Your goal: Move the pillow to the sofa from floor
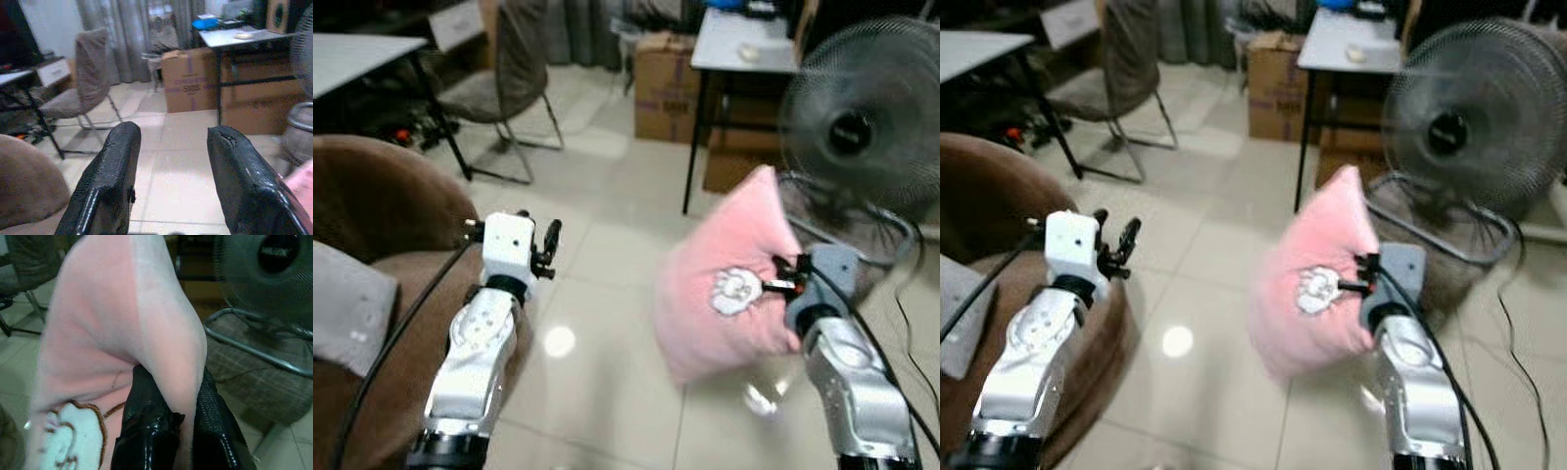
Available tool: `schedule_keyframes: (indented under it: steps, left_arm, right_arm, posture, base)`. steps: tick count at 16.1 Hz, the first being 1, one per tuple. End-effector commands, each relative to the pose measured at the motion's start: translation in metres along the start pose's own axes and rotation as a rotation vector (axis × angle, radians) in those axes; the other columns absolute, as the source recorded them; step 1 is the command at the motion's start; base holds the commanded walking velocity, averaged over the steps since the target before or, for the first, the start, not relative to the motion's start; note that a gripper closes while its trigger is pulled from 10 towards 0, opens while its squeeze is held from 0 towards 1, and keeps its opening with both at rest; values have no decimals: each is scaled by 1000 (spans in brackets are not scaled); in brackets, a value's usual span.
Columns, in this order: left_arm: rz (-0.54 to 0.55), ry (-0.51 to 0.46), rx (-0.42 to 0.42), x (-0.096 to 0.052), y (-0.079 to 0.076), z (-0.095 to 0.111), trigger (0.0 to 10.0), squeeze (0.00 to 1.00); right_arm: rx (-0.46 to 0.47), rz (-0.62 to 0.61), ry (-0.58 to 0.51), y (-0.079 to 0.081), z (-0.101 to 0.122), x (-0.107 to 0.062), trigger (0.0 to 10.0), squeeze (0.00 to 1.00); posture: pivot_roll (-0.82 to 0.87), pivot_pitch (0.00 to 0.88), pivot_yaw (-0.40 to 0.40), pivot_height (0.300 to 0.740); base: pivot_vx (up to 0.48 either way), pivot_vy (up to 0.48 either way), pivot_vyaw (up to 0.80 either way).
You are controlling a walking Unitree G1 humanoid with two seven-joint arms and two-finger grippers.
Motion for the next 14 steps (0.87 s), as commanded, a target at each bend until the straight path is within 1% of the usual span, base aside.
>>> schedule_keyframes:
  steps: [1,2,3,8,9,14]
  left_arm:
    - [25,-12,12,1,10,5,10000,0]
    - [24,-13,12,1,10,5,10000,0]
    - [23,-15,12,2,9,6,10000,0]
    - [19,-18,15,3,8,7,10000,0]
    - [19,-17,17,4,9,7,10000,0]
    - [17,-19,23,4,8,8,10000,0]
  right_arm:
    - [-3,9,-71,6,18,2,10000,0]
    - [-11,12,-75,6,19,3,10000,0]
    - [-20,12,-76,6,20,4,10000,0]
    - [-31,-4,-81,3,22,7,10000,0]
    - [-39,-12,-82,2,23,8,10000,0]
    - [-46,-13,-85,2,23,11,10000,0]
  posture:
    - [26,0,19,740]
    - [26,0,19,740]
    - [25,0,20,740]
    - [30,0,16,740]
    - [30,0,16,740]
    - [32,0,15,740]
  base:
    - [371,0,0]
    - [368,0,0]
    - [368,0,463]
    - [368,0,800]
    - [364,0,494]
    - [368,0,0]
Point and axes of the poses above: a point about 5 cm out from each wrist's last joint towards the gripper, its own x axis pointing out of the wrist towards the gripper, its own z axis along the axis of the wrist's last joint, y = z × x, the point moved 5 cm from there along x, pointing out of the wrist towards the gripper, and after that the axes turned 10 degrees about -x, right-handed, at the moved point
